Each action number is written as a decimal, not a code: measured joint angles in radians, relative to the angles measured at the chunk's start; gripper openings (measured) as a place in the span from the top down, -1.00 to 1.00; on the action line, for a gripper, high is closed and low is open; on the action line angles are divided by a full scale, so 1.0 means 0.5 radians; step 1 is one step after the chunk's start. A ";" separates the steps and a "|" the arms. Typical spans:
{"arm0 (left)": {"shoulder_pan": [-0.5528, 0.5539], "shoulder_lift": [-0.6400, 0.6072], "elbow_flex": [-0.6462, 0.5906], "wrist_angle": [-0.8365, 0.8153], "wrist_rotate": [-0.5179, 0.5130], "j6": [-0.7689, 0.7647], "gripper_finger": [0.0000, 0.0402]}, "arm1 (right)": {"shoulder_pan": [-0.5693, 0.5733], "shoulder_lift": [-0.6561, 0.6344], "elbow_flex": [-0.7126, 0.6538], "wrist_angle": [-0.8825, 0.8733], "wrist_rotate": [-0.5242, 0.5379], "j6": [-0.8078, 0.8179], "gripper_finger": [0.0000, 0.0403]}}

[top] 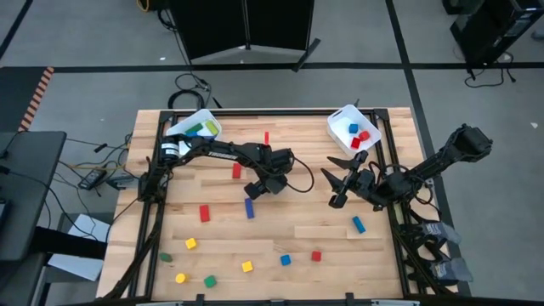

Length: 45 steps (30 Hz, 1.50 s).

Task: Sort blocks by size
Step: Put the small green block into the right white bin

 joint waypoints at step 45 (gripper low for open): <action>-0.012 0.008 -0.005 0.464 0.279 -0.671 0.14 | 0.015 0.000 0.001 -0.002 0.007 -0.010 0.02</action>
